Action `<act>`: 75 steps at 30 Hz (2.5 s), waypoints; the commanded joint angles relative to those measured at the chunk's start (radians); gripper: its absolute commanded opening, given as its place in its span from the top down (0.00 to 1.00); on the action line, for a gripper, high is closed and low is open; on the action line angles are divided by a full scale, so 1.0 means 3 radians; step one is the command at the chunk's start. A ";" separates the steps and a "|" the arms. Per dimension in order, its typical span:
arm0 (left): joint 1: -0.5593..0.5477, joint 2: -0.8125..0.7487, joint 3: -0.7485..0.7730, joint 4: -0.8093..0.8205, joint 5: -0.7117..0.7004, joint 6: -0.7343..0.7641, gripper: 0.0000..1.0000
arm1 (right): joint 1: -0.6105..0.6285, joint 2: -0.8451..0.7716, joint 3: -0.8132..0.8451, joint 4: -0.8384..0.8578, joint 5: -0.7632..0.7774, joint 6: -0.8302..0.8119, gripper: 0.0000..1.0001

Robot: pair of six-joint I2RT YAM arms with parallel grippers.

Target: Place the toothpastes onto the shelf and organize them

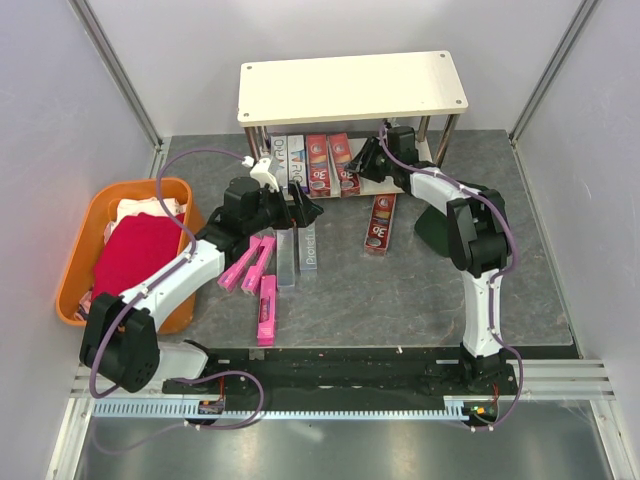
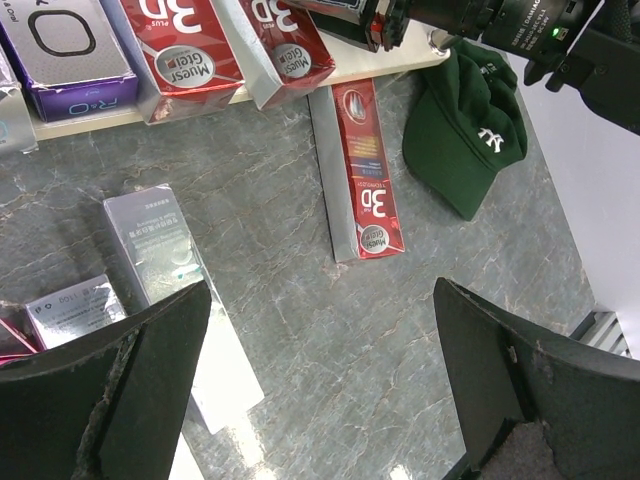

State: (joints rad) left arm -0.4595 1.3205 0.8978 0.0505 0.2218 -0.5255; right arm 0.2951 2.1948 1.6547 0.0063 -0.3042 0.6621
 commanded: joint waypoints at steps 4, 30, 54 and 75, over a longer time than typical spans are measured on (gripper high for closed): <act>0.0018 0.0026 -0.0007 0.0118 0.0099 -0.0018 0.00 | 0.0080 0.0129 0.0140 -0.0041 0.0007 0.0058 0.50; 0.0008 0.0129 -0.0007 0.0143 0.0314 0.0028 0.00 | 0.0131 -0.1072 -0.1096 0.0562 0.0523 0.0145 0.02; -0.0856 0.1468 0.0985 -0.0317 -0.0223 0.0366 0.00 | 0.0070 -0.3016 -0.2892 -0.0164 0.1132 -0.0284 0.02; -0.1240 0.2992 0.2626 -0.1067 -0.0840 0.0448 0.00 | -0.0401 -0.3220 -0.2989 -0.0343 0.1137 -0.0289 0.02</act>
State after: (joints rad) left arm -0.8162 2.1387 1.5745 -0.1802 0.0498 -0.4362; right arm 0.1875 1.2613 0.7746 -0.0929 0.0277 0.5861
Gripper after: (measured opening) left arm 0.995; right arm 0.982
